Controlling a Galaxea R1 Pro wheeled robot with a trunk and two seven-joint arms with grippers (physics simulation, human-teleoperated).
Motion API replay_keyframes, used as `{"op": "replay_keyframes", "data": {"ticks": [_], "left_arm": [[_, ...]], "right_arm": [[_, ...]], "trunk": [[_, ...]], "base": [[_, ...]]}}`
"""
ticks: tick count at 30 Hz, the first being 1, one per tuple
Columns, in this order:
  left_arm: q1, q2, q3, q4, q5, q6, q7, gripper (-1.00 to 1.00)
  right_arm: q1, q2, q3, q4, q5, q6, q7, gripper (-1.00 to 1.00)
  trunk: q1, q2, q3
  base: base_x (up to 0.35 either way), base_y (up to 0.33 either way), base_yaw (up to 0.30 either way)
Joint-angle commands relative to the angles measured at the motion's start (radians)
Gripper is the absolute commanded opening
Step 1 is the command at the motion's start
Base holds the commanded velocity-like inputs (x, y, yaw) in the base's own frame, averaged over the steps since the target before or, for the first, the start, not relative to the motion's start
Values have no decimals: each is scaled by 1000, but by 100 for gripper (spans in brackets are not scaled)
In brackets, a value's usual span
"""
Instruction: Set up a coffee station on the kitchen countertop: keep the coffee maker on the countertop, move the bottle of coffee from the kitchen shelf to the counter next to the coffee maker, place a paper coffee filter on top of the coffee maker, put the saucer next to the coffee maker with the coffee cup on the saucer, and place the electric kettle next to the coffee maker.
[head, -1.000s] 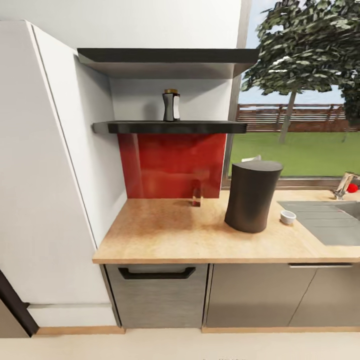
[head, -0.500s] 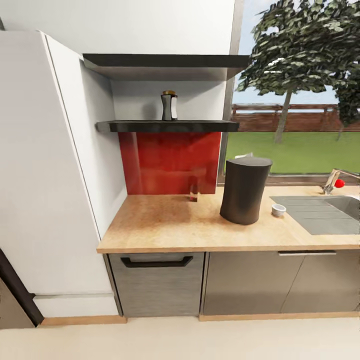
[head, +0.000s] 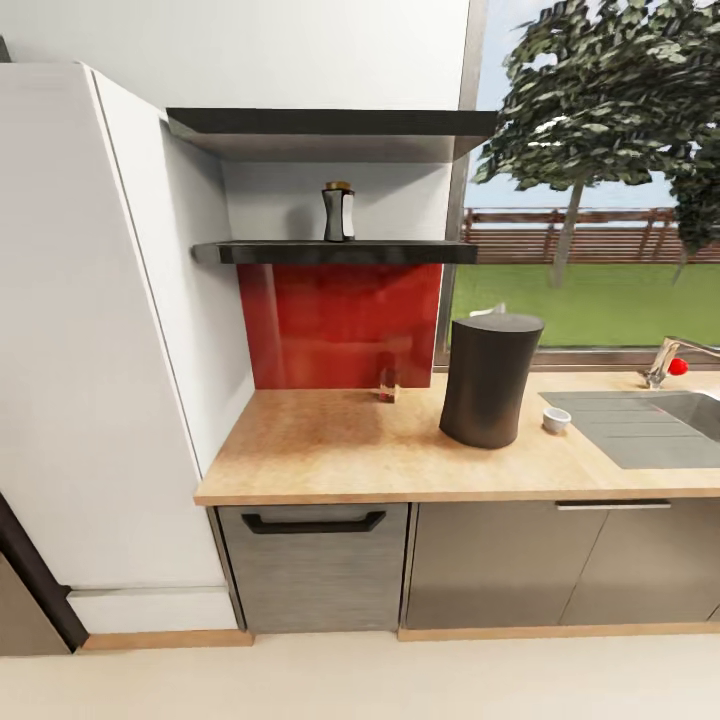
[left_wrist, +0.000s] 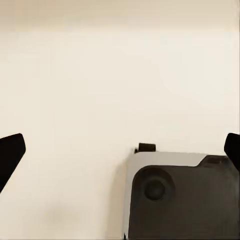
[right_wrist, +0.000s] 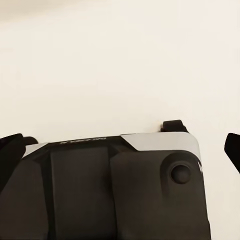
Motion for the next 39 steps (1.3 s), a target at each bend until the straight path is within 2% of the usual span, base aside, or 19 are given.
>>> {"op": "replay_keyframes", "data": {"ticks": [1, 2, 5, 7, 8, 9, 12, 13, 16, 17, 19, 25, 26, 28, 30, 35, 37, 38, 39], "left_arm": [[0, -1, 0, -62, 4, -1, -1, 100], [-1, -6, -2, -183, 5, 2, -9, 100], [-11, -14, -8, -317, 6, 11, -68, 100], [-34, -12, -42, -402, 7, 39, -182, 100], [-67, -6, -88, -472, 7, 117, -346, 100], [-88, -5, -103, -499, 6, 174, -438, 100], [-163, -3, -121, -549, 4, 331, -655, 100], [-182, -3, -123, -555, 4, 361, -692, 100], [-298, -6, -131, -573, 7, 522, -872, 100], [-394, -19, -136, -578, 7, 659, -997, 100], [-456, -32, -153, -580, 7, 742, -1066, 100], [-656, -84, -203, -581, 15, 940, -1202, 100], [-696, -103, -206, -582, 17, 976, -1211, 100], [-818, -177, -211, -582, 25, 1046, -1225, 100], [-900, -210, -212, -581, 28, 1064, -1228, 100], [-1101, -214, -211, -568, 54, 1078, -1230, 100], [-1192, -214, -210, -558, 86, 1080, -1229, 100], [-1281, -214, -209, -539, 123, 1081, -1229, 100], [-1302, -214, -208, -531, 132, 1082, -1229, 100]], "right_arm": [[0, 0, -5, -2, -6, 4, 1, 100], [0, 0, -5, -1, -5, 4, 1, 100], [0, 0, -4, 0, -5, 3, 1, 100], [0, 0, -4, 0, -5, 3, 1, 100], [0, 0, -4, 1, -4, 3, 1, 100], [0, -1, -4, 1, -3, 3, 1, 100], [0, -1, -4, 1, -3, 3, 1, 100], [1, -1, -4, 1, -3, 3, 1, 100], [2, -3, -4, 2, -3, 3, 1, 100], [4, -5, -4, 3, -3, 4, 1, 100], [8, -5, -4, 2, -3, 3, 1, 100], [16, -5, -4, 2, -3, 3, 1, 100], [16, -5, -4, 2, -3, 3, 1, 100], [17, -5, -4, 1, -4, 2, 1, 100], [17, -5, -5, -1, -5, 1, 1, 100], [17, -6, -5, -3, -7, 0, 1, 100], [17, -6, -5, -3, -7, 0, 1, 100], [17, -6, -5, -3, -6, 0, 1, 100], [17, -6, -5, -3, -6, 0, 1, 100]], "trunk": [[0, -1, -1], [0, -1, -1], [0, -1, -1], [0, -1, -1], [0, -1, -1], [0, -1, -1], [0, -1, -1], [0, -1, -1], [0, -1, -1], [0, -1, -1], [0, -1, -1], [0, -1, -1], [0, -1, -1], [0, -1, -1], [0, -1, -1], [0, -1, -1], [0, -1, -1], [0, -1, -1], [0, -1, -1]], "base": [[0, 0, 0], [0, 0, 0], [0, 0, 0], [0, 0, 0], [0, 0, 0], [0, 0, 0], [0, 0, 0], [0, 0, 0], [0, 0, 0], [0, 0, 0], [0, 0, 0], [0, 0, 0], [0, 0, 0], [0, 0, 0], [0, 0, 0], [0, 0, 0], [0, 0, 0], [0, 0, 0], [0, 0, 0]]}}
